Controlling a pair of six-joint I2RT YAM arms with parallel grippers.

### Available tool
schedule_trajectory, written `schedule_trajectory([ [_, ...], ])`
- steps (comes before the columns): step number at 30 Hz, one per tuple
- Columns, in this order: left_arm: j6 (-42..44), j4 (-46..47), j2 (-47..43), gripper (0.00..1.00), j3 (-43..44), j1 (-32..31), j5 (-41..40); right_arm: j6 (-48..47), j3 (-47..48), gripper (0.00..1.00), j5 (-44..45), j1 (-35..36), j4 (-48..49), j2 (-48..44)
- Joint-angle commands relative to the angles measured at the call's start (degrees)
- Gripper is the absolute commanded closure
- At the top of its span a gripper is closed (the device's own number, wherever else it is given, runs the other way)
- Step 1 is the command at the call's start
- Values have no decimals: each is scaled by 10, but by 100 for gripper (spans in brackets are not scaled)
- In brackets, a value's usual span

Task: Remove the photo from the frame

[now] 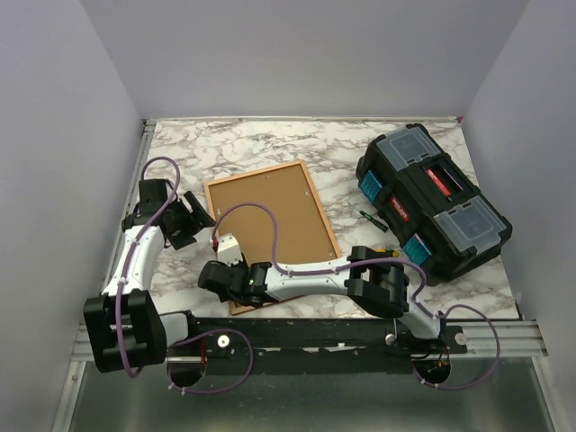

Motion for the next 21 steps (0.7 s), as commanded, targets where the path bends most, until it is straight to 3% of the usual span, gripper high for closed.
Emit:
schedule_trajectory([
  [1,13,8,15,24,-3,14,32,-16,32,50,39,12,-18,29],
  [5,11,12,24,25,-3,19,40,-28,54,50,43,17,-26,50],
  [12,4,17,40,25,-10,20,58,-42,79,70,59,22,-47,77],
  [16,3,24,68,23,-14,20,93,-76,93,98,59,21,-51,77],
  [21,4,34,70,20,-19,21,117,-127,61,99,45,22,-14,17],
])
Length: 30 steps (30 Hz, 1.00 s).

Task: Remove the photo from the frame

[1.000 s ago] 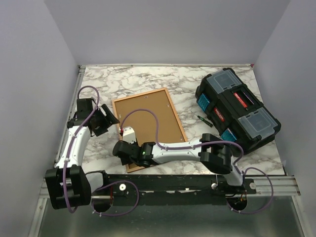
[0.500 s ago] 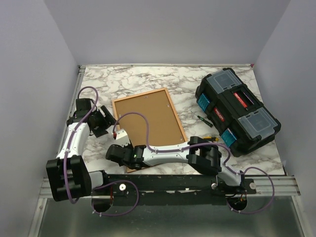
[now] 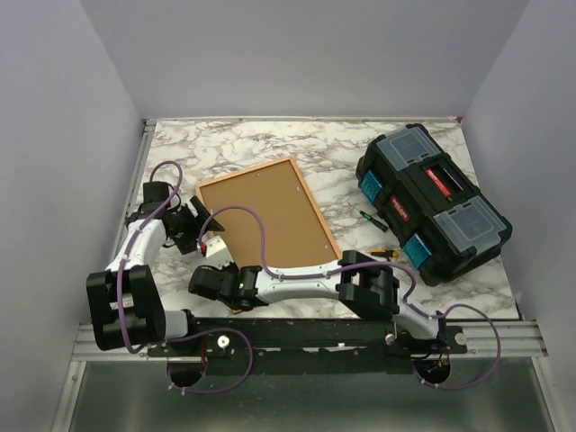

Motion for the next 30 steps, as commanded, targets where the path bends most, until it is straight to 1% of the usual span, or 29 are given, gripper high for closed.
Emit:
schedule_trajectory([
  [1,2,17,-5,20,-10,5,43,-72,-36,99,-11,6,44,-50],
  [4,-6,21,-26,19,-21,5,46,-85,-78,99,-30,2,81,-95],
  [6,-26,32,-55,19,-45,6,47,-92,-92,99,-41,1,91,-114],
  [9,-80,37,-115,19,-91,7,46,-98,-101,100,-54,-1,96,-136],
  [14,-163,44,-217,19,-170,7,1,-100,-117,99,-80,-4,108,-171],
  [16,-172,77,-240,21,-196,7,10,-97,-125,99,-94,-4,117,-186],
  [19,-179,123,-247,25,-215,7,44,-92,-131,99,-110,-4,122,-199],
  [21,-180,149,-247,32,-221,7,64,-89,-133,99,-117,-4,124,-205],
  [23,-180,153,-252,43,-223,7,66,-87,-137,99,-121,-3,124,-210],
  [24,-179,148,-258,50,-222,7,63,-87,-139,99,-122,-4,124,-213],
  [26,-173,134,-274,59,-219,7,47,-87,-143,99,-121,-3,120,-218],
  [29,-167,111,-309,75,-211,7,23,-108,-138,99,-127,-3,94,-222],
  [30,-163,98,-318,78,-205,7,14,-116,-132,96,-124,-4,74,-222],
])
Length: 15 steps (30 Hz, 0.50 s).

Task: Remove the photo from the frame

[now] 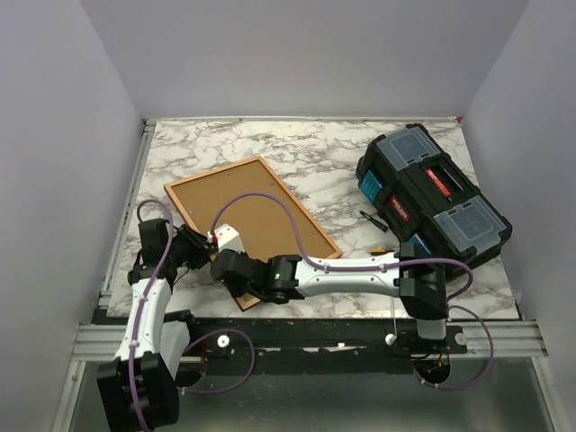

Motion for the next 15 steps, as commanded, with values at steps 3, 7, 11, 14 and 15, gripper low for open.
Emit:
schedule_trajectory([
  [3,24,-54,-61,91,37,2,-53,-73,22,59,9,1,-57,-44],
  [7,31,-88,-62,100,61,2,-58,-150,-19,23,18,4,-82,-111],
  [11,25,-120,-62,100,83,3,-58,-260,-116,13,53,18,-73,-220],
  [14,18,-140,-62,100,99,2,-63,-344,-216,11,55,41,-35,-321],
  [15,16,-147,-60,100,105,2,-64,-358,-239,10,51,47,-22,-348],
])
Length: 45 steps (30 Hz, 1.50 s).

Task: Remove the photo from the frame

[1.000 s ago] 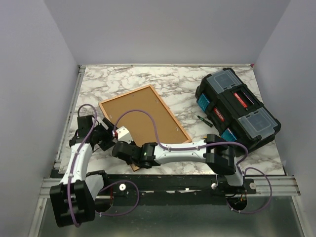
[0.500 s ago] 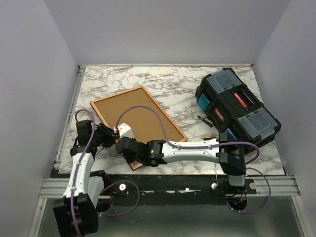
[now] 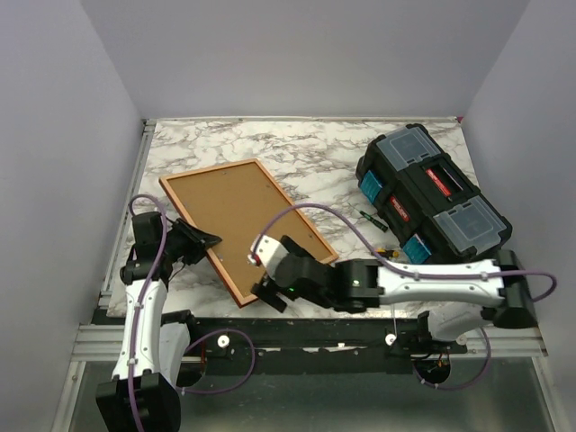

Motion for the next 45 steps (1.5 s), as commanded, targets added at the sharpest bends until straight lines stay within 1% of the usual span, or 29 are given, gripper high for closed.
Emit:
schedule_trajectory([
  [1,23,-58,-1,100,39,0,-51,-137,-105,8,14,34,42,-122],
  [2,20,-66,2,100,46,0,-52,-139,-118,2,11,37,51,-135],
  [3,16,-76,5,100,51,0,-52,-140,-125,0,13,43,54,-139],
  [4,13,-81,7,100,56,0,-50,-141,-132,0,26,54,63,-137],
  [6,9,-96,11,100,67,1,-46,-156,-146,0,81,84,97,-118],
  [9,4,-117,12,100,81,0,-50,-208,-165,0,185,117,182,-75],
  [11,0,-125,13,100,86,0,-51,-256,-176,0,217,123,240,-48],
  [12,-1,-129,15,100,88,0,-52,-281,-180,0,228,123,279,-36],
  [15,-2,-143,23,100,95,0,-52,-330,-176,0,239,124,357,1],
  [18,-8,-149,23,100,96,0,-47,-358,-156,1,230,123,387,48],
  [20,-15,-150,20,100,96,0,-44,-382,-142,2,246,124,423,87],
  [22,-19,-152,18,100,100,0,-42,-410,-125,7,273,124,456,133],
  [23,-18,-154,17,100,102,0,-43,-434,-121,9,294,123,495,152],
  [24,-18,-157,16,100,105,0,-44,-458,-120,13,320,124,534,170],
  [26,-17,-164,14,100,110,-1,-51,-505,-121,19,348,124,605,190],
  [29,-16,-168,10,100,113,-1,-55,-530,-125,20,364,124,664,197],
  [31,-16,-168,10,100,115,-1,-55,-534,-125,29,371,124,672,197],
  [33,-16,-164,12,100,114,-1,-51,-527,-124,38,371,124,658,194],
  [35,-15,-161,14,100,114,-1,-48,-517,-121,52,369,123,634,193],
  [37,-15,-157,14,100,114,-1,-46,-510,-124,62,368,122,623,191],
  [38,-14,-154,12,95,114,-1,-45,-507,-123,66,367,123,617,189],
  [39,-12,-151,11,85,115,-1,-44,-503,-123,72,368,122,610,187],
  [41,-5,-148,6,66,122,-1,-45,-490,-121,82,368,118,597,182],
  [42,1,-148,2,58,129,-1,-48,-480,-118,86,366,116,580,178],
  [44,23,-157,-4,36,152,-1,-64,-457,-112,94,365,112,547,172],
  [45,33,-167,-8,28,166,-1,-78,-449,-111,97,365,109,535,168],
])
